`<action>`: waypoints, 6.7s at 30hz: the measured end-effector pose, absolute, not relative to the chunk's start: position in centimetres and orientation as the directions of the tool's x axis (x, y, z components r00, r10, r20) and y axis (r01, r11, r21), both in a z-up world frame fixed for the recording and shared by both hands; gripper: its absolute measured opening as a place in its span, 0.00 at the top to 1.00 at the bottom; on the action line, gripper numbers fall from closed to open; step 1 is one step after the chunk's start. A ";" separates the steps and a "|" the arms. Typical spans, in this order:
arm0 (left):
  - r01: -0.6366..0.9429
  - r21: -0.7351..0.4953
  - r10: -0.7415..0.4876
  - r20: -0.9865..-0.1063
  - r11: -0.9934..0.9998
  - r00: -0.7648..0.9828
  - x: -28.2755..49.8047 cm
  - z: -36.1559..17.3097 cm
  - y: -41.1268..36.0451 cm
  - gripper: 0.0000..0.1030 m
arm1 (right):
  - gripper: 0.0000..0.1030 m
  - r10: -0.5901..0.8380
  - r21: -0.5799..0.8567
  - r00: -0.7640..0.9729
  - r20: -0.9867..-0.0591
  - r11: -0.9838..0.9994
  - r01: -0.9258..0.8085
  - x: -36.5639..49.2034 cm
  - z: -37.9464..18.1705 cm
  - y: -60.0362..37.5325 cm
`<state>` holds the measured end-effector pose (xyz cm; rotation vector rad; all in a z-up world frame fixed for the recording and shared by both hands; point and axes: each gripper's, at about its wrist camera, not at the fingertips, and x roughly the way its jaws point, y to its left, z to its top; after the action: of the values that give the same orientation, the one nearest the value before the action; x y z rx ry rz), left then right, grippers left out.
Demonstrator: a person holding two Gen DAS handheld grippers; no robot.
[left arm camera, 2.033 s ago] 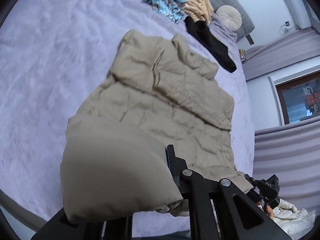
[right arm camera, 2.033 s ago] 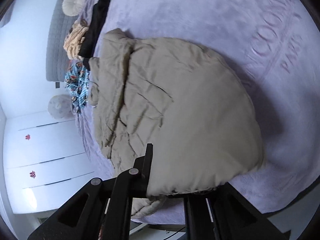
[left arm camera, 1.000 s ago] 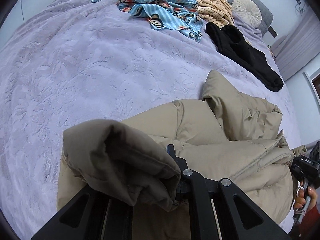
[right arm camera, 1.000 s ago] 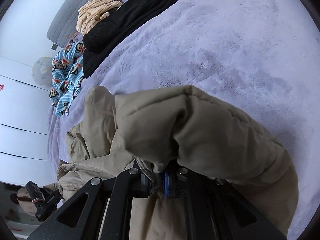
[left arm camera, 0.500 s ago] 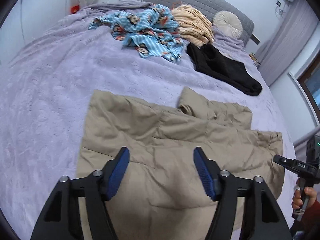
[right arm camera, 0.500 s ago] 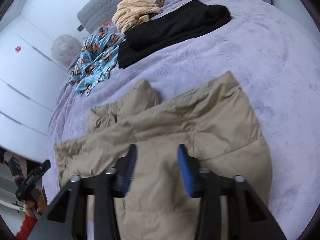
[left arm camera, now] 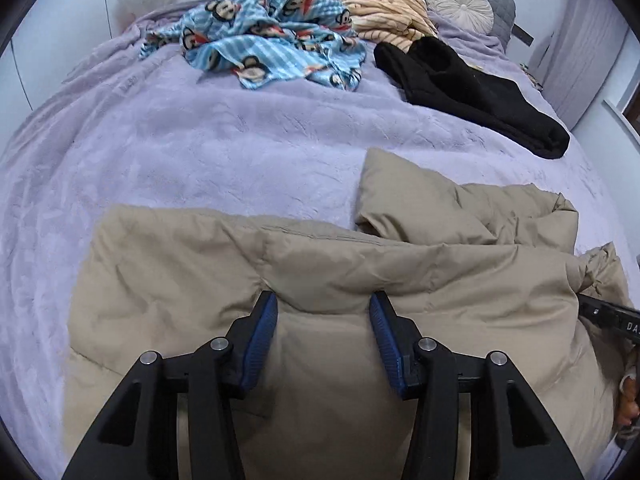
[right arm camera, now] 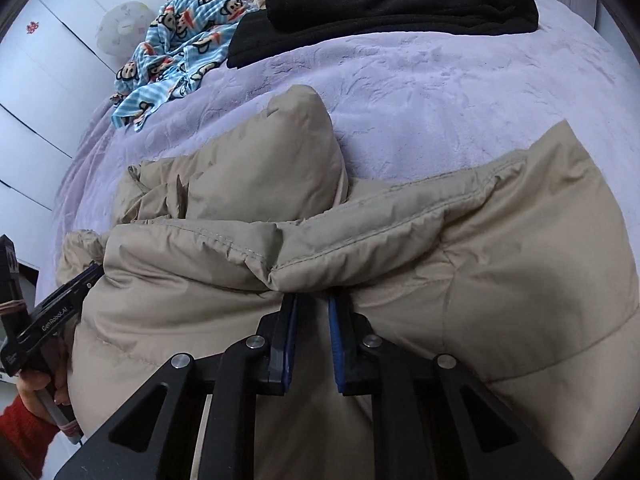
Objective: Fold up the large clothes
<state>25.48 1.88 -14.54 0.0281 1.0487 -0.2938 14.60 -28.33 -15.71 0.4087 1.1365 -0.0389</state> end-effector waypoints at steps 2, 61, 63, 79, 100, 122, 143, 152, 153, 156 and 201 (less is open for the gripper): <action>0.242 -0.043 -0.163 -0.848 0.969 0.504 25.7 -14.2 3.6 0.50 | 0.85 0.121 0.235 0.444 -0.888 0.949 0.212 13.9 -14.5 -29.1; 0.018 -0.065 -0.067 -0.971 0.998 0.231 4.8 -13.0 10.0 0.08 | 0.46 0.246 0.440 0.391 -0.887 0.710 0.550 -10.9 -14.6 -28.6; 0.026 -0.059 -0.064 -0.965 0.998 0.253 3.7 -12.7 9.6 0.00 | 0.45 0.249 0.442 0.389 -0.887 0.702 0.559 -11.7 -14.8 -28.3; 0.107 -0.084 -0.107 -0.967 0.991 0.231 1.2 -12.5 12.9 0.00 | 0.00 0.345 0.602 0.499 -0.795 0.548 0.581 -15.1 -15.4 -21.5; -0.041 -0.471 -0.448 -0.860 0.881 0.244 5.5 -14.3 16.2 0.00 | 0.00 0.389 0.749 0.642 -0.661 0.292 0.594 -14.3 -18.2 -24.2; -0.191 -0.667 -0.604 -0.738 0.720 0.300 12.8 -20.4 12.8 0.00 | 0.00 0.507 0.848 0.697 -0.506 0.145 0.510 -3.4 -23.1 -28.7; 0.026 -0.562 -0.509 -0.727 0.827 0.460 13.8 -14.0 10.4 0.80 | 0.70 0.467 0.843 0.708 -0.529 0.194 0.502 -0.4 -21.0 -28.6; 0.122 -0.541 -0.539 -0.737 0.832 0.408 9.4 -11.8 13.2 0.80 | 0.73 0.477 0.828 0.680 -0.557 0.258 0.497 -3.8 -18.1 -26.3; 0.120 -0.543 -0.542 -0.741 0.831 0.397 8.3 -11.8 14.0 0.80 | 0.73 0.481 0.824 0.673 -0.562 0.260 0.503 -4.5 -18.0 -25.8; 0.100 -0.550 -0.546 -0.760 0.829 0.353 4.8 -12.0 16.2 0.80 | 0.73 0.494 0.813 0.652 -0.575 0.255 0.524 -6.7 -17.8 -24.4; 0.024 -0.122 -0.124 -0.980 0.992 0.158 -4.4 -14.7 25.7 0.66 | 0.87 0.218 0.323 0.242 -0.945 0.721 0.613 -16.5 -14.5 -17.3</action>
<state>-4.43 25.74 -14.71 -0.0845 1.4089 -0.1057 -16.50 -17.33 -14.49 0.7697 1.3316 -0.3098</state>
